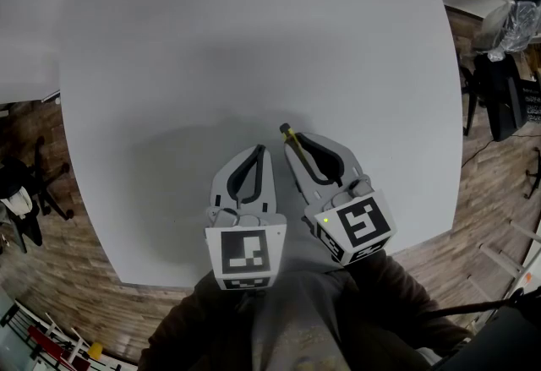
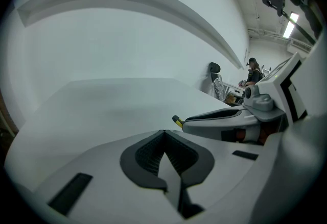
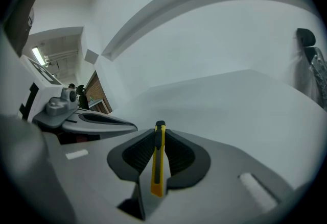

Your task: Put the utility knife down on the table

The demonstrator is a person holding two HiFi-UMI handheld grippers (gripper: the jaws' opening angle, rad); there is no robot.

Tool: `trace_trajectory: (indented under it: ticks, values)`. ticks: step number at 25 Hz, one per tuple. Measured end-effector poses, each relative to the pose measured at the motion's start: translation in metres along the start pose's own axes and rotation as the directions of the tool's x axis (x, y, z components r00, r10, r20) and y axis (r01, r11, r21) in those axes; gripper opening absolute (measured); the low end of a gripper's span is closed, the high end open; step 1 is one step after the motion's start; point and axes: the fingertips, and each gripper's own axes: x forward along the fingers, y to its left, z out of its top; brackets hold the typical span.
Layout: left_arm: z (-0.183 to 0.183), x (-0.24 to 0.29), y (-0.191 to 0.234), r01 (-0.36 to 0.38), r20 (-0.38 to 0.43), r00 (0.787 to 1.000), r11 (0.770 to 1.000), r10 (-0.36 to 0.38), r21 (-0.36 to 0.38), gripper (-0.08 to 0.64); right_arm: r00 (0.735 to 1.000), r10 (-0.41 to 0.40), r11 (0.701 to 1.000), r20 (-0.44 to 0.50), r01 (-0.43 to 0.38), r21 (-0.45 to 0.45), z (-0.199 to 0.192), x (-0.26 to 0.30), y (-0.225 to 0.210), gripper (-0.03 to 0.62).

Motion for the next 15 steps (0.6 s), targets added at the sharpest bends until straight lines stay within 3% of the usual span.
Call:
trace_trajectory:
  ticks: [15]
  values:
    - [-0.0059, 0.0068, 0.0013, 0.003, -0.012, 1.000, 1.000, -0.003, -0.009, 0.002, 1.000, -0.007, 1.000, -0.021, 0.008, 0.010, -0.0098, 0.0059, -0.0049, 0.063]
